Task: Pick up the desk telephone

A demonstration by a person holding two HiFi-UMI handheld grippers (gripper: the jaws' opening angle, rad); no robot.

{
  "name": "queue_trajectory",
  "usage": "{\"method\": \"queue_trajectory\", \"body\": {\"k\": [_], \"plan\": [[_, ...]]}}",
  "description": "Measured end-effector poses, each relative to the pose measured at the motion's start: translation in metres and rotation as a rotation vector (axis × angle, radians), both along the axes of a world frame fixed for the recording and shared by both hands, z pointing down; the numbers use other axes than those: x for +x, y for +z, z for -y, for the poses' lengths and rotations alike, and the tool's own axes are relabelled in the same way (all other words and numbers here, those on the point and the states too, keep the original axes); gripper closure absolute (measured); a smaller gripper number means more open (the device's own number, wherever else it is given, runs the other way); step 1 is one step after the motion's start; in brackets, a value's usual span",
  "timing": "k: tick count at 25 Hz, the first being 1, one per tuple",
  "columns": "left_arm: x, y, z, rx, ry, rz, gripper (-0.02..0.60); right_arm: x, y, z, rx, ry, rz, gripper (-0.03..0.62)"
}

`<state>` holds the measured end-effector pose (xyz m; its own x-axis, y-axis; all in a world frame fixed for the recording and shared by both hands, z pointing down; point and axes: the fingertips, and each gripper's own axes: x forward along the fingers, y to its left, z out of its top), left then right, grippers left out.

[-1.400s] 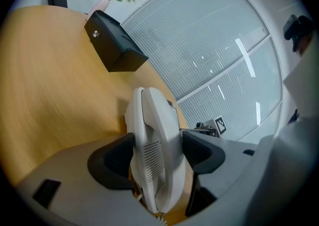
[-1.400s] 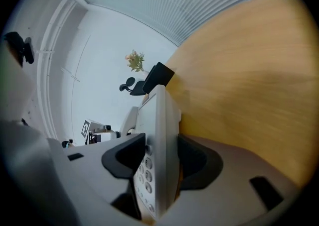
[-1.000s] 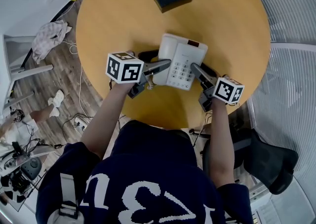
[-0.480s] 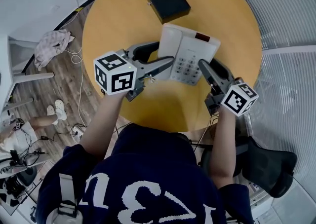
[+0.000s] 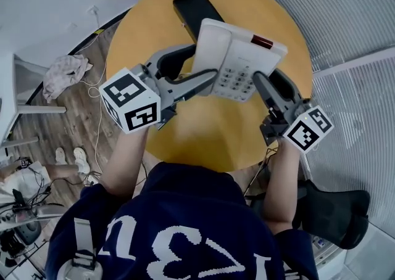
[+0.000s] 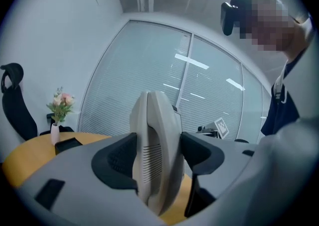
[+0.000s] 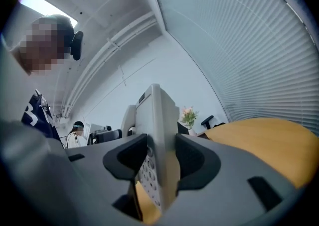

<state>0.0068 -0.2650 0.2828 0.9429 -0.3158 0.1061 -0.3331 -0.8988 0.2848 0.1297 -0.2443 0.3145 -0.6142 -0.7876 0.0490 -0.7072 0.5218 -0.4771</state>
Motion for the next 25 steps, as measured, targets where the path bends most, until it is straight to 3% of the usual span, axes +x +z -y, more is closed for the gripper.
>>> {"method": "queue_trajectory", "body": {"k": [7,25], "plan": [[-0.008,-0.023,-0.009,0.066,-0.014,-0.029,0.288,-0.006,-0.027,-0.006,0.072,-0.013,-0.054,0.401],[-0.011,-0.031,-0.013,0.073,-0.017,-0.044,0.289,-0.008,-0.038,-0.01,0.092,-0.011,-0.076,0.401]]}}
